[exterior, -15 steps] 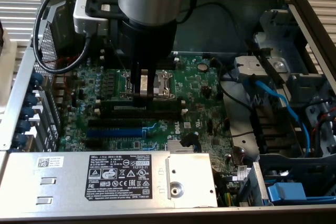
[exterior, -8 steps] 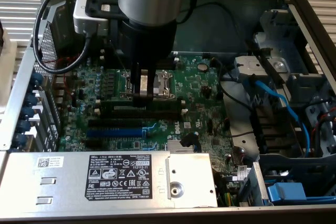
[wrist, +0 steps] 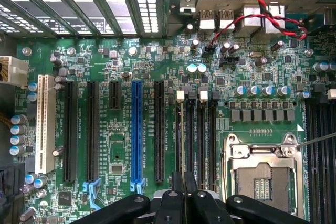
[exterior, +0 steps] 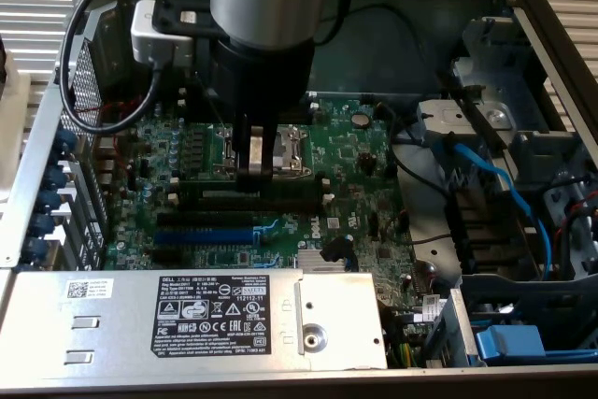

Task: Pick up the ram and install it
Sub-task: 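Insert the ram into the slot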

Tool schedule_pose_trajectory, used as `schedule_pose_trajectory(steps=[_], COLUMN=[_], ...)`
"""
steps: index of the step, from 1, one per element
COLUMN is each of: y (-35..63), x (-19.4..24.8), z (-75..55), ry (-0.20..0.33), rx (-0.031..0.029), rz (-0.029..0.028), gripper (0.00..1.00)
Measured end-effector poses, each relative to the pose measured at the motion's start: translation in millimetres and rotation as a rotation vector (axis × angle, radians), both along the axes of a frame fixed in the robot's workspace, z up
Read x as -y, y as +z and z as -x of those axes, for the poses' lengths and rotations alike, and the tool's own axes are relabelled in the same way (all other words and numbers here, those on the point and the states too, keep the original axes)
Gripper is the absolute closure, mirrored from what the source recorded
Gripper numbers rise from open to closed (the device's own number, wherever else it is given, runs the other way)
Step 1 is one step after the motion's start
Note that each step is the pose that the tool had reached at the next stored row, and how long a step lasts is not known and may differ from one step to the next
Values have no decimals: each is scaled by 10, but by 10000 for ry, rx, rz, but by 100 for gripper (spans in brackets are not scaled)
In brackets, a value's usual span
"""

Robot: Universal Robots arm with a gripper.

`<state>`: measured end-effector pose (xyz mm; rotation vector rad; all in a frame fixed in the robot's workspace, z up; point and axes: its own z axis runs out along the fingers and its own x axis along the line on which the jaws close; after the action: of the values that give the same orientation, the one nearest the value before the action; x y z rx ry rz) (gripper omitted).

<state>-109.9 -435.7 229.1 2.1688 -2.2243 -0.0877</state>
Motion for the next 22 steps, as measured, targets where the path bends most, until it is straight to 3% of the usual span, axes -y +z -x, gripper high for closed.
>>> schedule_pose_trajectory(steps=[19, 21, 22], y=[-10, -11, -10], x=[0, 0, 0], z=[0, 0, 0], ry=[0, 0, 0], rx=[0, 1, 0], rz=[0, 0, 0], gripper=[88, 86, 80])
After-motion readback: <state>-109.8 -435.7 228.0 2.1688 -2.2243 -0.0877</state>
